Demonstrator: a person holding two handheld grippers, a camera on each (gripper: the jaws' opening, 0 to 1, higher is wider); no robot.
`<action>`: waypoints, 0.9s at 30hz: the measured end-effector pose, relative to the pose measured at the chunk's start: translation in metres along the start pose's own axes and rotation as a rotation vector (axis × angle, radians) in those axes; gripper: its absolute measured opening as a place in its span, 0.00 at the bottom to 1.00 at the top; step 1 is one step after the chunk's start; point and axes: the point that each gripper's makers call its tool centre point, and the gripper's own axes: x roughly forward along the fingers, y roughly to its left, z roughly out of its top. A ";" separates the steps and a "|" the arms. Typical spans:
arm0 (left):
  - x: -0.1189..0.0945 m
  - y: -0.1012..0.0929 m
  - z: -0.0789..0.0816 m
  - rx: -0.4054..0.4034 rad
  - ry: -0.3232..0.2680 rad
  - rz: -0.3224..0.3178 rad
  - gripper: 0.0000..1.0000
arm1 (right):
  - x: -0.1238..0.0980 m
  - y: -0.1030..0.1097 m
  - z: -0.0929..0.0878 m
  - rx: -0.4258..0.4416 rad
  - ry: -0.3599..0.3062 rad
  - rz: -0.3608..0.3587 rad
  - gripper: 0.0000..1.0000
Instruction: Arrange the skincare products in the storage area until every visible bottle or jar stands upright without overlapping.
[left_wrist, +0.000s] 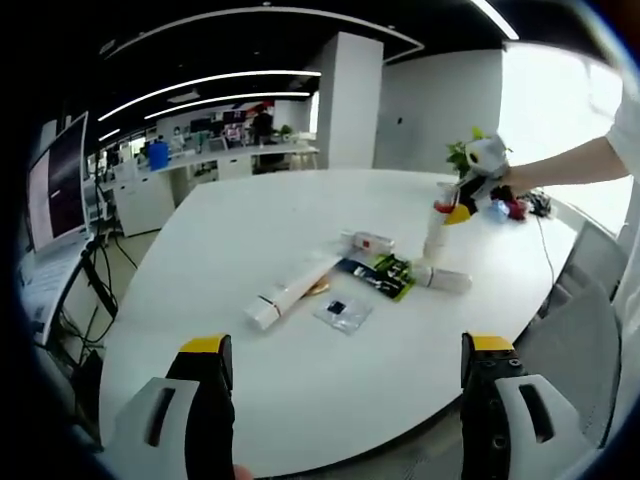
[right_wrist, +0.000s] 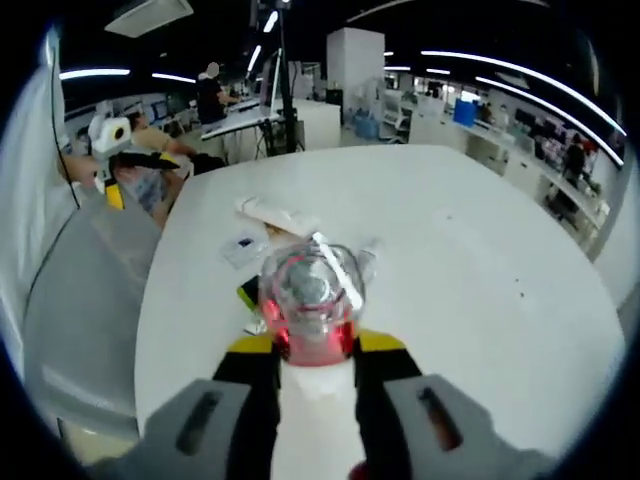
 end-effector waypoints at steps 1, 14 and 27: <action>0.000 0.000 0.000 0.002 0.001 0.000 0.93 | -0.002 0.000 -0.002 0.001 0.000 -0.001 0.28; 0.000 0.000 -0.001 0.010 0.005 0.005 0.93 | 0.003 -0.003 0.002 0.051 -0.014 -0.023 0.28; 0.000 0.000 0.000 0.014 -0.008 0.003 0.92 | -0.021 -0.003 0.027 0.260 -0.270 -0.321 0.39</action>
